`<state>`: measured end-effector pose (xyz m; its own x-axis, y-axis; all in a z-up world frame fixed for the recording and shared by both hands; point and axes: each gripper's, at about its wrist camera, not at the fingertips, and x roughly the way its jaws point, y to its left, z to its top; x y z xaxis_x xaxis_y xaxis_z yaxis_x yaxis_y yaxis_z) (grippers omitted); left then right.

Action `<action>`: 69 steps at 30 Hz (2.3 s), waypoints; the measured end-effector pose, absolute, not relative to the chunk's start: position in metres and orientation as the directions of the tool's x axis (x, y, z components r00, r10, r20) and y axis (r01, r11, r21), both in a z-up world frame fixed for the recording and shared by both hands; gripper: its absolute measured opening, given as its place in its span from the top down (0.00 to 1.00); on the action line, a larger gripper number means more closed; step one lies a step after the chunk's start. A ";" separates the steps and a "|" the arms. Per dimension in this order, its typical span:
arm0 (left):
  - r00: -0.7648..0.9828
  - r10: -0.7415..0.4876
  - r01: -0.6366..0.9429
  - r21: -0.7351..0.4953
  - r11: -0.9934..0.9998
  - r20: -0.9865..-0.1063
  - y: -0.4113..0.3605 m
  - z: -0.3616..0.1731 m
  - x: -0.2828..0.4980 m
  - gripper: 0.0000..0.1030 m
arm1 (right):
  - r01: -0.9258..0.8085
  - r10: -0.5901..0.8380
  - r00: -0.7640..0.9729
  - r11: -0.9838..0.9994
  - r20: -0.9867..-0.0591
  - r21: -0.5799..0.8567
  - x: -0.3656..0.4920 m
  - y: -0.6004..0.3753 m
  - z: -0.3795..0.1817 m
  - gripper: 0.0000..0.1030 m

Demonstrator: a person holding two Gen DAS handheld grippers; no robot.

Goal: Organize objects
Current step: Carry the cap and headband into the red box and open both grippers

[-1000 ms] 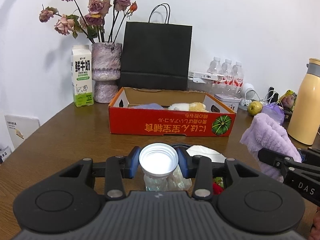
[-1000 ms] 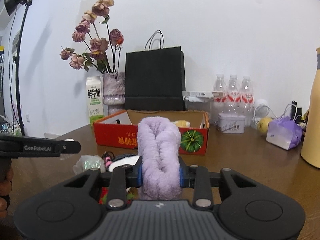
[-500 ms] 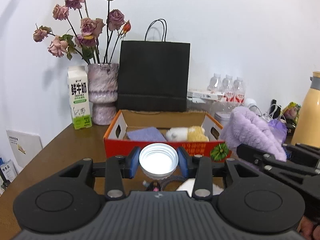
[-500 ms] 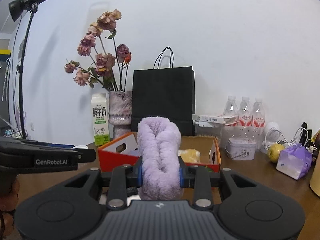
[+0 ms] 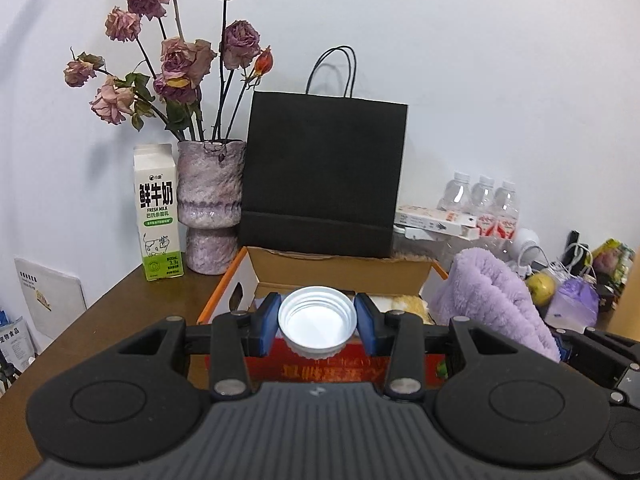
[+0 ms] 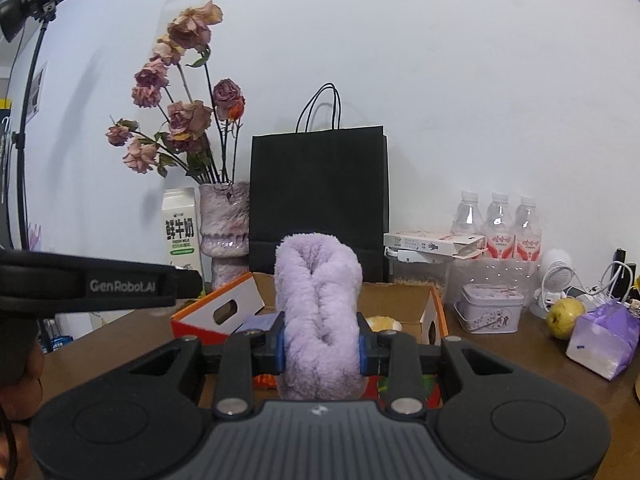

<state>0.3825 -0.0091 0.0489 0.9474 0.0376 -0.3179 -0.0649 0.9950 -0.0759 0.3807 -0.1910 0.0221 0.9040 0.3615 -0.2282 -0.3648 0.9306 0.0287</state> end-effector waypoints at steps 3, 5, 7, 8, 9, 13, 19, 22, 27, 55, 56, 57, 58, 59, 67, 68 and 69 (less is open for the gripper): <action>0.946 0.045 -0.075 -0.082 0.994 -0.320 -0.007 0.049 0.399 0.61 | -0.366 0.364 0.903 0.930 -0.230 0.032 0.396 -0.185 0.023 0.71; 0.945 0.045 -0.076 -0.084 0.994 -0.323 -0.006 0.049 0.409 0.61 | -0.364 0.361 0.903 0.931 -0.231 0.032 0.406 -0.182 0.023 0.71; 0.944 0.045 -0.076 -0.082 0.994 -0.328 -0.006 0.048 0.419 0.61 | -0.365 0.363 0.902 0.930 -0.234 0.037 0.417 -0.178 0.023 0.71; 0.943 0.045 -0.076 -0.080 0.994 -0.330 -0.005 0.048 0.423 0.61 | -0.364 0.363 0.902 0.930 -0.235 0.037 0.422 -0.176 0.023 0.71; 0.942 0.046 -0.076 -0.078 0.994 -0.333 -0.005 0.047 0.428 0.61 | -0.364 0.363 0.901 0.930 -0.239 0.038 0.428 -0.175 0.022 0.71; 0.935 0.049 -0.080 -0.076 0.994 -0.351 -0.001 0.043 0.447 0.61 | -0.368 0.366 0.896 0.929 -0.253 0.044 0.448 -0.169 0.021 0.71; 0.930 0.051 -0.084 -0.077 0.993 -0.364 0.008 0.041 0.473 0.61 | -0.369 0.369 0.888 0.928 -0.274 0.052 0.476 -0.162 0.019 0.71; 0.927 0.053 -0.087 -0.077 0.993 -0.371 0.012 0.040 0.486 0.61 | -0.366 0.368 0.884 0.929 -0.288 0.061 0.489 -0.161 0.017 0.71; 0.924 0.053 -0.088 -0.076 0.993 -0.379 0.017 0.039 0.502 0.61 | -0.361 0.364 0.879 0.930 -0.308 0.068 0.509 -0.159 0.013 0.71; 0.897 0.078 -0.112 -0.052 0.992 -0.435 0.031 0.015 0.558 0.00 | -0.317 0.309 0.860 0.947 -0.405 0.051 0.565 -0.159 -0.013 0.05; 0.895 0.080 -0.115 -0.053 0.992 -0.439 0.032 0.015 0.559 0.00 | -0.314 0.306 0.865 0.948 -0.397 0.046 0.564 -0.159 -0.013 0.00; 0.893 0.080 -0.116 -0.055 0.992 -0.444 0.032 0.015 0.559 0.00 | -0.314 0.306 0.867 0.948 -0.392 0.046 0.563 -0.160 -0.012 0.00; 0.891 0.079 -0.116 -0.058 0.992 -0.446 0.033 0.014 0.560 0.00 | -0.316 0.309 0.866 0.948 -0.394 0.050 0.563 -0.160 -0.011 0.00; 0.890 0.079 -0.117 -0.058 0.991 -0.448 0.033 0.013 0.560 0.00 | -0.313 0.307 0.866 0.948 -0.395 0.051 0.562 -0.160 -0.011 0.00; 0.895 0.085 -0.119 -0.051 0.992 -0.438 0.032 0.016 0.551 0.00 | -0.304 0.303 0.868 0.951 -0.393 0.060 0.558 -0.163 -0.010 0.00; 0.896 0.085 -0.117 -0.048 0.992 -0.435 0.032 0.017 0.548 0.00 | -0.305 0.304 0.869 0.950 -0.391 0.062 0.557 -0.163 -0.009 0.00; 0.897 0.085 -0.116 -0.045 0.992 -0.433 0.031 0.017 0.546 0.00 | -0.304 0.305 0.870 0.951 -0.389 0.065 0.555 -0.163 -0.008 0.00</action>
